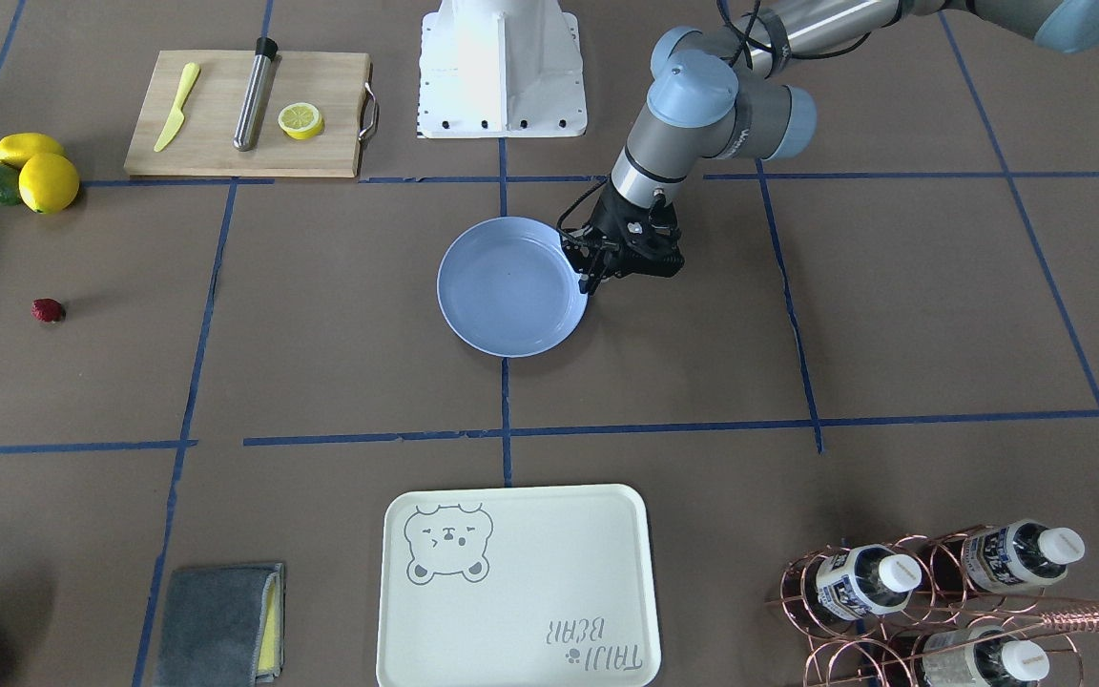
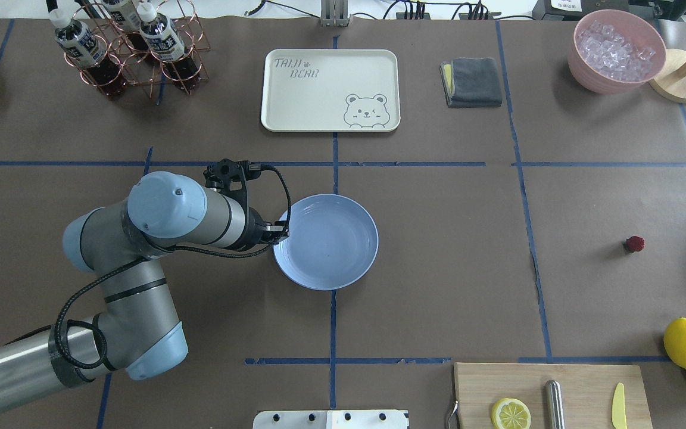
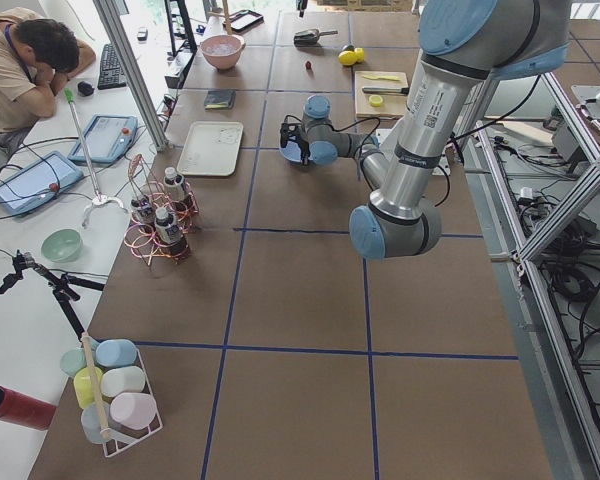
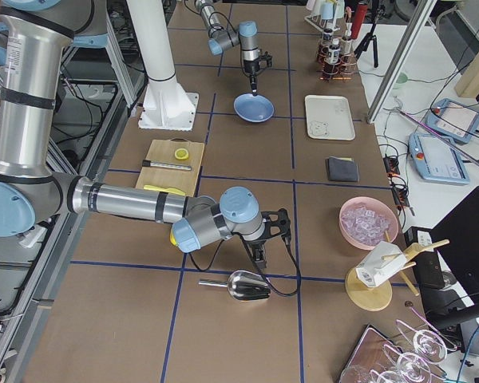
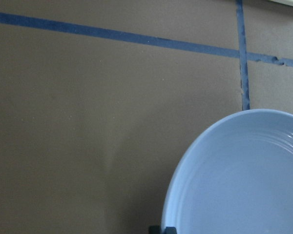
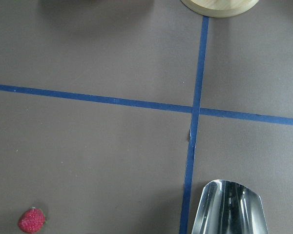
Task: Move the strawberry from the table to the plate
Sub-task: 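Slide the light blue plate with the left gripper toward the table center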
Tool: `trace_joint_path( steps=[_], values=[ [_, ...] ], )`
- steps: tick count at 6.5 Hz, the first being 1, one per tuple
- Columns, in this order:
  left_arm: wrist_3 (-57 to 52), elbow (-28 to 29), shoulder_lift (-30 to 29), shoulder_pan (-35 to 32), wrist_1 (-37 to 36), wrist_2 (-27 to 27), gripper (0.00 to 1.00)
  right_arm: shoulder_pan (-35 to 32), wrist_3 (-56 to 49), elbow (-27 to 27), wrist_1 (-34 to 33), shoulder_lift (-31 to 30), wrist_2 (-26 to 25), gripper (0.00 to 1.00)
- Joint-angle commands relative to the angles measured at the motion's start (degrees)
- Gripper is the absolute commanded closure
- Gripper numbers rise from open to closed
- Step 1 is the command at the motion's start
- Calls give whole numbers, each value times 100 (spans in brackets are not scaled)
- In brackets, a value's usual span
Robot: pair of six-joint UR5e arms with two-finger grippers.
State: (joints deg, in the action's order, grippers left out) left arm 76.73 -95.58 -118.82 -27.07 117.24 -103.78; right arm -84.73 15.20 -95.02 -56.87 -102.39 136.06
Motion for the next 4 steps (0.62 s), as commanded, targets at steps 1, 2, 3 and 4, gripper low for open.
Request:
trace_joint_path(
  steps=[1, 2, 3, 4],
  values=[
    [-26, 48, -45, 61, 18, 25, 68, 0, -9, 1, 0, 0, -1, 0],
    [-61, 48, -54, 70, 18, 33, 1, 0, 0, -7, -9, 9, -1, 0],
    [-227, -21, -28, 70, 1, 25, 0, 0, 70, -103, 35, 18, 34, 0],
    [-951, -283, 103, -217, -156, -36, 0, 17, 123, -209, 79, 44, 60, 0]
  ],
)
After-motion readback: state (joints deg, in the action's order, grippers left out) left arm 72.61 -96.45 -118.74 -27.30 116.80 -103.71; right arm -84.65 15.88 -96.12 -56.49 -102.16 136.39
